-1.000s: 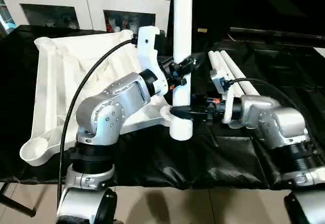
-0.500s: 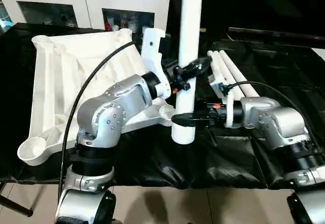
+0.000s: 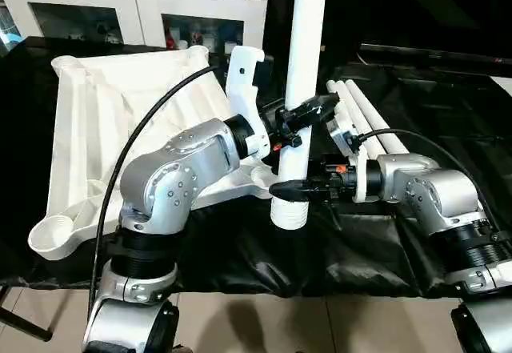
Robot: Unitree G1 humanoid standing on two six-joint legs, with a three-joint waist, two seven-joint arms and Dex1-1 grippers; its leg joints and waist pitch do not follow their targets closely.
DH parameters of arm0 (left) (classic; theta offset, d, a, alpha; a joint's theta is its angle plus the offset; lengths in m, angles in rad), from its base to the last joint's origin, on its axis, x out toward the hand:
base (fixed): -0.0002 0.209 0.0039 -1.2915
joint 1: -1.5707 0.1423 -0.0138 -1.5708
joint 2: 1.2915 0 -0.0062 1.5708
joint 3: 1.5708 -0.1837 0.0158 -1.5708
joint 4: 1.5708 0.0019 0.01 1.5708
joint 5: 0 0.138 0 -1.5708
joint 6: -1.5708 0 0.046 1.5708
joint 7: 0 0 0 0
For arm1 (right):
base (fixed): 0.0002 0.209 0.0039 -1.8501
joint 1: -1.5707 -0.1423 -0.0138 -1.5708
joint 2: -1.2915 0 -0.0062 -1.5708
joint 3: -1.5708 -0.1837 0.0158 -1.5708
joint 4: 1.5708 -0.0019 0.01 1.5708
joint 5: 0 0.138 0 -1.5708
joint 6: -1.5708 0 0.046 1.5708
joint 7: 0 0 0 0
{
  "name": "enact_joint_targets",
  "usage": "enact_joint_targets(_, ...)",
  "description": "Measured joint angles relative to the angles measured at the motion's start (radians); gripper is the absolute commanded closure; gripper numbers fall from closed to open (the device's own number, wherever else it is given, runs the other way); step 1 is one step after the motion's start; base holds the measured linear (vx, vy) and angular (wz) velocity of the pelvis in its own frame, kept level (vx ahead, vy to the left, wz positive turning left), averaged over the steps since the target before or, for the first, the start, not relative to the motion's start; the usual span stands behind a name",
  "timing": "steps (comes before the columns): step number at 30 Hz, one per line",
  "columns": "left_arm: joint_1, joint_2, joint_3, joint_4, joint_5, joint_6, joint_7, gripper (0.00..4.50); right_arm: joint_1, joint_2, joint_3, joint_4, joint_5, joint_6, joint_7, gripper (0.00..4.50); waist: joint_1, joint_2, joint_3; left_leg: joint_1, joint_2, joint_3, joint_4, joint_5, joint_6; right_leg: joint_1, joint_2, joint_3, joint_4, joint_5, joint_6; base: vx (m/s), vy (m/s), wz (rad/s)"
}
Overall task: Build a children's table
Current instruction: Pick table leg
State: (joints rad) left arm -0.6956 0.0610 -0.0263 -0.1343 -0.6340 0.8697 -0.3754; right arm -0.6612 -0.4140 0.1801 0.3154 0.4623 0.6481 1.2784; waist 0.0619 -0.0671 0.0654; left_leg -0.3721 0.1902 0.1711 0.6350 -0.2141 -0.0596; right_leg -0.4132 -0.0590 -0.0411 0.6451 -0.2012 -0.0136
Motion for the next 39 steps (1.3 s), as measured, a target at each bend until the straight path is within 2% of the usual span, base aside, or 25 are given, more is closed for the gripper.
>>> enact_joint_targets(7, 0.005, 0.005, -0.004, 0.000, 0.000, 0.000, -0.005, 2.66, 0.000, 0.003, 0.006, 0.000, 0.000, 0.004, 0.009, 2.47, 0.000, 0.000, 0.000, 0.000, 0.000, 0.000, 0.000, 0.001, 0.000, 0.000, 0.000, 0.000, 0.000, 0.000, 0.000, 0.000, 0.000, 0.00)
enact_joint_targets(15, 0.005, 0.010, -0.010, 0.000, 0.003, 0.000, -0.009, 2.66, 0.001, 0.006, 0.009, -0.003, 0.000, 0.007, 0.008, 2.61, 0.000, 0.000, 0.000, 0.000, 0.000, 0.000, 0.000, 0.001, 0.000, 0.000, 0.000, 0.000, 0.000, 0.000, 0.000, 0.000, 0.000, 0.00)
enact_joint_targets(17, 0.005, 0.006, -0.006, 0.001, 0.001, 0.003, -0.009, 1.96, 0.002, 0.007, 0.009, -0.005, 0.000, 0.009, 0.005, 2.61, 0.000, 0.000, 0.000, 0.000, 0.000, 0.000, 0.000, 0.001, 0.000, 0.000, 0.000, 0.000, 0.000, 0.000, 0.000, 0.000, 0.000, 0.00)
enact_joint_targets(20, 0.005, 0.000, 0.007, 0.000, -0.014, 0.017, -0.011, 1.86, 0.004, 0.010, 0.008, -0.011, 0.001, 0.018, -0.006, 2.61, 0.000, 0.000, 0.000, 0.000, 0.000, 0.000, 0.000, 0.001, 0.000, 0.000, 0.000, 0.000, 0.000, 0.000, 0.000, 0.000, 0.000, 0.00)
enact_joint_targets(24, 0.005, -0.005, 0.013, 0.000, -0.014, -0.011, -0.009, 1.48, 0.005, 0.023, -0.006, -0.019, 0.007, 0.019, -0.028, 2.61, 0.000, 0.000, 0.000, 0.000, 0.000, 0.000, 0.000, 0.001, -0.001, 0.000, 0.000, 0.000, 0.001, 0.000, -0.001, 0.000, 0.000, 0.00)
enact_joint_targets(30, 0.005, -0.047, 0.101, -0.004, -0.053, -0.081, -0.007, 1.48, 0.009, 0.083, -0.079, -0.015, 0.037, 0.014, -0.124, 2.61, 0.000, 0.002, 0.000, 0.001, 0.000, -0.001, 0.000, 0.002, -0.002, 0.001, 0.000, -0.001, 0.001, 0.001, -0.001, 0.000, 0.000, 0.00)
enact_joint_targets(34, 0.006, -0.058, 0.132, -0.023, -0.060, -0.116, 0.011, 1.48, 0.048, 0.103, -0.119, -0.019, 0.038, 0.005, -0.209, 2.62, 0.005, 0.002, 0.000, 0.001, 0.000, -0.001, 0.000, 0.002, -0.003, 0.002, 0.000, -0.001, 0.000, 0.001, -0.001, 0.000, 0.000, 0.00)
enact_joint_targets(37, 0.021, -0.045, 0.140, -0.040, -0.046, -0.139, 0.035, 1.48, 0.074, 0.119, -0.172, -0.043, 0.044, 0.006, -0.282, 2.62, 0.005, 0.002, 0.000, 0.002, 0.000, -0.001, 0.000, 0.002, -0.003, 0.003, 0.000, -0.001, 0.001, 0.001, -0.001, 0.000, 0.000, 0.00)
enact_joint_targets(39, 0.040, -0.021, 0.133, -0.052, 0.003, -0.159, 0.060, 1.48, 0.079, 0.118, -0.192, -0.083, 0.042, 0.007, -0.325, 2.62, 0.003, 0.003, 0.000, 0.003, 0.001, -0.001, 0.000, 0.002, -0.004, 0.004, 0.000, -0.001, 0.001, 0.001, -0.001, 0.000, 0.000, 0.00)
